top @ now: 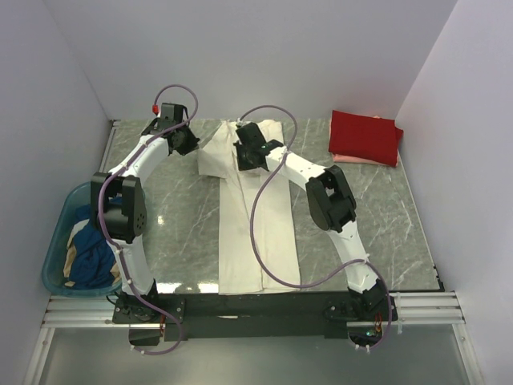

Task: Fold and stack the t-shirts
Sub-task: Fold the tshirt

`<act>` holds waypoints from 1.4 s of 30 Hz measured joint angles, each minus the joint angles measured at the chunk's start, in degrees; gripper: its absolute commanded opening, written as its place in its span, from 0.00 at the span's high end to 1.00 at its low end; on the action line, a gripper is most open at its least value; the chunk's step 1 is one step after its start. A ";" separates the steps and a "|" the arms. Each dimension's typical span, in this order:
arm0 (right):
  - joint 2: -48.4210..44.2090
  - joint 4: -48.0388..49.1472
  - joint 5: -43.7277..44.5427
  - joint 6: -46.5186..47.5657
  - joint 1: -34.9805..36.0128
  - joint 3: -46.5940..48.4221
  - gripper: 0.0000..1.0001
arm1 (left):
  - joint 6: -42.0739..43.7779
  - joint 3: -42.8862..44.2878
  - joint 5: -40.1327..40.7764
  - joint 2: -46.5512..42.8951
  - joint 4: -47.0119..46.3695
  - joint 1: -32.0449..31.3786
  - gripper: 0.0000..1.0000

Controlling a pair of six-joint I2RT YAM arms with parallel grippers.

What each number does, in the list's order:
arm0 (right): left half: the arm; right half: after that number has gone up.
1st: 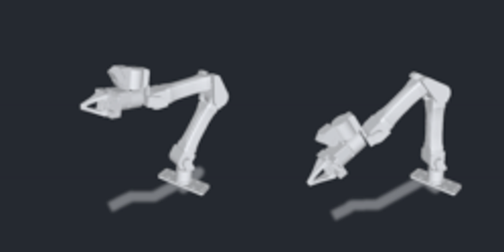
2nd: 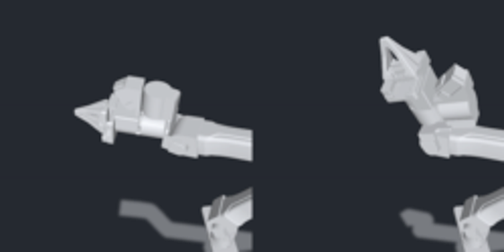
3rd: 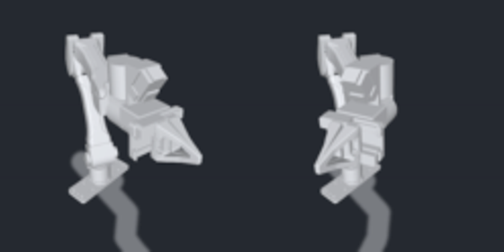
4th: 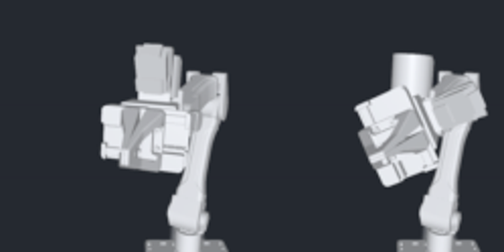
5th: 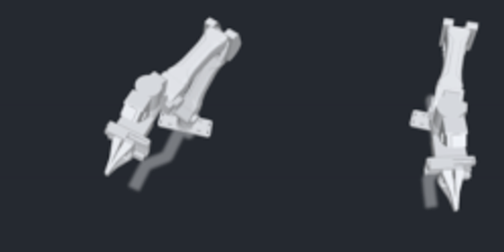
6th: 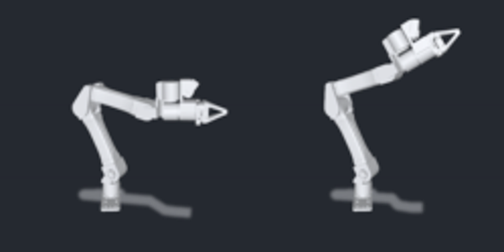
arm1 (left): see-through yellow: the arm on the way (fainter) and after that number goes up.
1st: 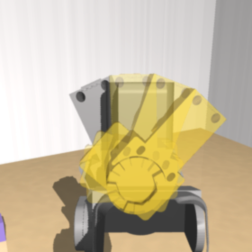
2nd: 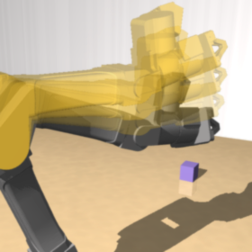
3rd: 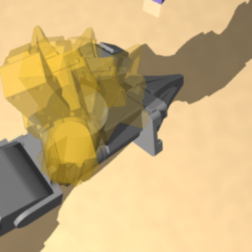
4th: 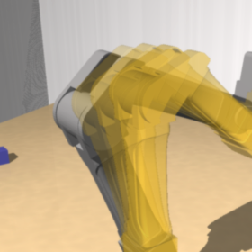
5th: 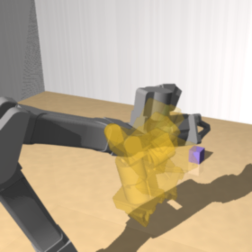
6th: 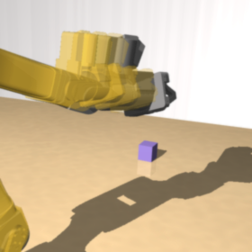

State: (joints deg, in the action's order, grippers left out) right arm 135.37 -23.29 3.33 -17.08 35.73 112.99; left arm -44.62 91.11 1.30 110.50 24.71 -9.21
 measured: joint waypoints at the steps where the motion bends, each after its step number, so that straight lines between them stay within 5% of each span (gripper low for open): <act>1: -0.35 0.35 -0.24 -0.02 0.02 -0.07 1.00 | 0.00 0.00 0.00 0.00 0.00 0.02 1.00; 11: -1.09 1.33 -2.34 -0.24 0.00 -0.04 0.99 | -0.02 0.63 -0.02 0.02 -0.02 0.02 1.00; 13: -1.09 1.22 -2.51 -0.26 0.00 -0.04 0.94 | -0.02 0.79 -0.04 0.02 -0.15 0.02 1.00; 17: -1.09 1.05 -2.62 -0.31 0.00 -0.07 0.62 | 0.07 0.85 -0.33 0.02 -0.68 0.02 1.00; 21: -1.31 1.20 -2.73 0.02 0.00 -0.66 0.49 | 0.42 0.85 -1.90 0.02 -2.23 0.02 1.00; 28: -7.41 2.29 -3.10 -1.40 -0.44 -9.31 0.49 | 0.44 0.85 -4.87 0.02 -7.34 -1.22 0.99; 35: -24.74 7.65 -4.48 -7.72 -7.58 -25.16 0.48 | 0.66 8.33 -8.50 3.76 -10.58 -7.10 0.97; 40: -35.21 11.76 -3.98 -10.91 -13.73 -34.67 0.48 | 1.44 22.27 -12.24 15.15 -13.38 -13.77 0.87; 42: -36.37 12.74 -4.31 -11.74 -14.80 -36.59 0.48 | 1.44 25.14 -14.12 19.19 -13.86 -15.50 0.73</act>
State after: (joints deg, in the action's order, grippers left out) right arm 99.00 -10.55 -0.97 -28.82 20.93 76.40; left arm -43.18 116.25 -12.82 129.69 10.85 -24.71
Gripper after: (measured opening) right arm 0.515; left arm 0.150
